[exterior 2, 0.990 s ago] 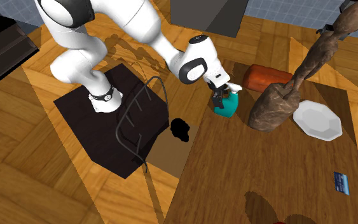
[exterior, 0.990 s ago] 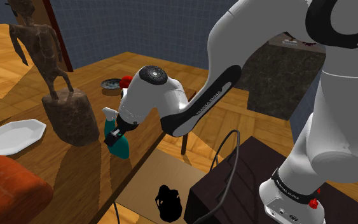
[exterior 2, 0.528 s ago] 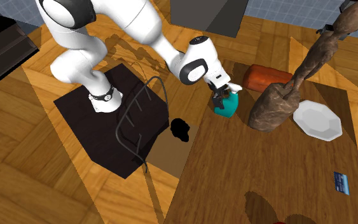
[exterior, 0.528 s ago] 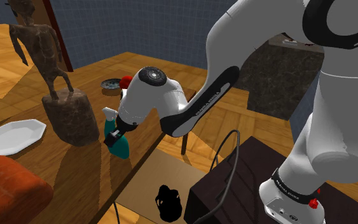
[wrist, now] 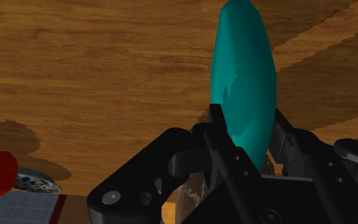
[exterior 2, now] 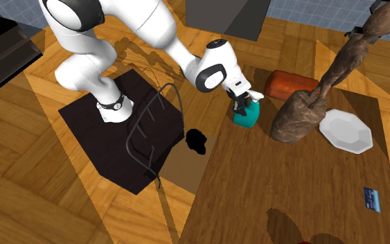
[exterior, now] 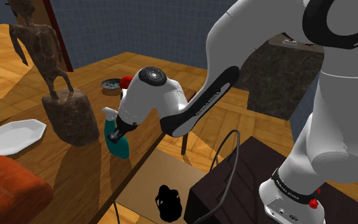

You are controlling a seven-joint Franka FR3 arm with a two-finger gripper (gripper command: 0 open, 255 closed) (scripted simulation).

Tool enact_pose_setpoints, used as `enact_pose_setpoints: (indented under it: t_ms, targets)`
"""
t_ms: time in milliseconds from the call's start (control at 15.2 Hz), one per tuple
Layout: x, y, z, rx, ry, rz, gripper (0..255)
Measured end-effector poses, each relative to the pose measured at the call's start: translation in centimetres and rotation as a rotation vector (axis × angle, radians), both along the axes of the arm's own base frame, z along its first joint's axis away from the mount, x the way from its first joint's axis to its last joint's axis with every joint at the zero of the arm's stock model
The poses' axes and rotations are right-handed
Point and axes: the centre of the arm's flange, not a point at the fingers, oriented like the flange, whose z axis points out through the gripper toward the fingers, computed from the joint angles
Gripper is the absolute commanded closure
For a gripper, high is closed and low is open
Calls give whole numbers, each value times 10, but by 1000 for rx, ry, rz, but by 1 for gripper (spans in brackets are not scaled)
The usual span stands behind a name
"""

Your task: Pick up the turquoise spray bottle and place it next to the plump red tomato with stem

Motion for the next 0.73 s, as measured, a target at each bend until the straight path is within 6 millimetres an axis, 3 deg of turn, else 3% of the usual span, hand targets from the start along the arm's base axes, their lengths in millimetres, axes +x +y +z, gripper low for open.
enact_pose_setpoints:
  t_ms: [264, 726]
  targets:
    - [0, 0, 6, 0, 0, 0, 255]
    - [-1, 0, 42, 0, 0, 0, 255]
